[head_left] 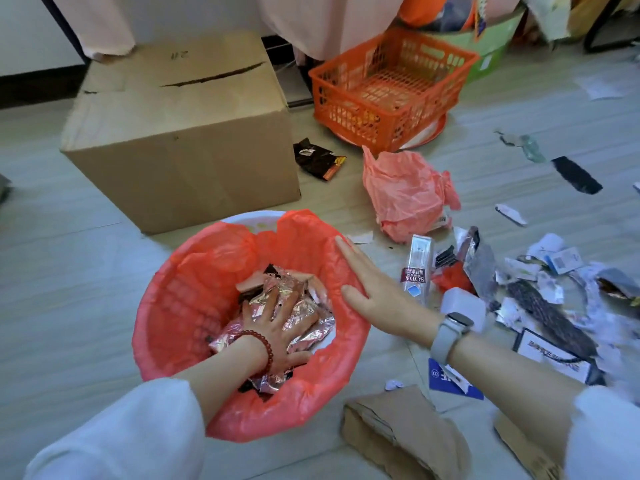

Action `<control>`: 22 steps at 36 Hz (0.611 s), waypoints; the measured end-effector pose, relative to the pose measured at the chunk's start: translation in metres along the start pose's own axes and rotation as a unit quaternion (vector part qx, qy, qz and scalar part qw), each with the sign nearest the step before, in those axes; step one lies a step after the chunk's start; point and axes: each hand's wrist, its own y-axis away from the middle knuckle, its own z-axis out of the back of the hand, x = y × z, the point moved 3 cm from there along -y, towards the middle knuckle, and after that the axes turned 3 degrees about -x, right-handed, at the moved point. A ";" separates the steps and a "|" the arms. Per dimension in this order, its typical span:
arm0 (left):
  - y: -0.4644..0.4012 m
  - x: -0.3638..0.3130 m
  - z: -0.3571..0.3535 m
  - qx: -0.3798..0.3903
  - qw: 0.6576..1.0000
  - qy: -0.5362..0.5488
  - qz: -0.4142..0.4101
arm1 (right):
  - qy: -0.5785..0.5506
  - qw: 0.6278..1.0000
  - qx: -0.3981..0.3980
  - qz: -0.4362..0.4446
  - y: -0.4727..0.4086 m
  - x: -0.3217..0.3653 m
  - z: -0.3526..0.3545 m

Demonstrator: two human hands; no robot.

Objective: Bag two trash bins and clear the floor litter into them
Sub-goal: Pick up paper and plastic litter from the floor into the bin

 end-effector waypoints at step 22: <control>0.032 -0.020 0.155 -0.469 0.811 0.350 0.009 | -0.126 0.956 -0.251 -0.078 0.011 -0.038 0.063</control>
